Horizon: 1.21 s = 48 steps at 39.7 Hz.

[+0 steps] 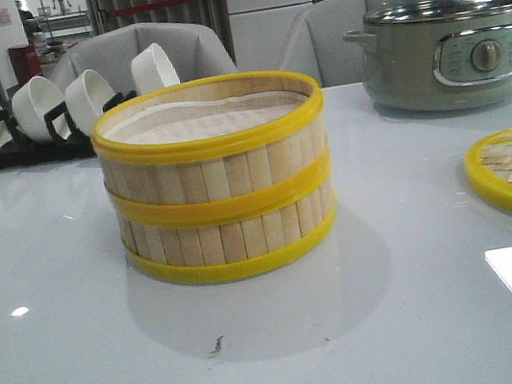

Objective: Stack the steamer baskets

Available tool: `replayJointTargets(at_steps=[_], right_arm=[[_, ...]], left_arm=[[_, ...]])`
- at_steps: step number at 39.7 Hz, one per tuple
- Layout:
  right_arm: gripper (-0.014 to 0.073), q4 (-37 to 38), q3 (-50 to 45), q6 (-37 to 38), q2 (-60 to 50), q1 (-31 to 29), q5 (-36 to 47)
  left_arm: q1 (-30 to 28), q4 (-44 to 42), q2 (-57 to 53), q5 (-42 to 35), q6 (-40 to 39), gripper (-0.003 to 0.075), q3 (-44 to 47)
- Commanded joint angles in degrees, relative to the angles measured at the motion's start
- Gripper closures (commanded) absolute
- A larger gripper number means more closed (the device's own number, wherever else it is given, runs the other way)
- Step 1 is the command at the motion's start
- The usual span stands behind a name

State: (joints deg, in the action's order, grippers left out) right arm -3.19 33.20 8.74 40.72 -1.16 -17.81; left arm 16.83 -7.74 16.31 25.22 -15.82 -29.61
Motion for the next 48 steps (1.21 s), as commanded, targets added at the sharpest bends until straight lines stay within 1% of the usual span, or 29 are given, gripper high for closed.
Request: replayJointTargets(at_steps=[1, 8, 31, 34, 40, 42, 48], right_arm=[[0.015, -0.2, 2.2, -0.1, 0.1, 0.0, 4.4], [0.015, -0.2, 2.2, -0.1, 0.1, 0.0, 4.4], [0.0152, -0.2, 2.2, -0.1, 0.1, 0.0, 4.3], [0.0188, -0.2, 2.2, -0.1, 0.1, 0.0, 4.0], [0.0341, -0.2, 2.2, -0.1, 0.1, 0.0, 3.5], [0.0368, -0.2, 2.2, -0.1, 0.1, 0.0, 3.8], [0.0378, -0.2, 2.2, -0.1, 0.1, 0.0, 5.7]], left_arm=[[0.1, 0.3, 0.9, -8.3, -0.6, 0.0632, -0.5], [0.1, 0.3, 0.9, -10.8, -0.6, 0.0632, 1.5], [0.1, 0.2, 0.9, -10.3, -0.6, 0.0633, 2.5], [0.1, 0.2, 0.9, -10.3, -0.6, 0.0633, 2.5], [0.1, 0.2, 0.9, -10.3, -0.6, 0.0633, 2.5], [0.1, 0.2, 0.9, -10.3, -0.6, 0.0633, 2.5], [0.1, 0.2, 0.9, -10.3, -0.6, 0.0633, 2.5]])
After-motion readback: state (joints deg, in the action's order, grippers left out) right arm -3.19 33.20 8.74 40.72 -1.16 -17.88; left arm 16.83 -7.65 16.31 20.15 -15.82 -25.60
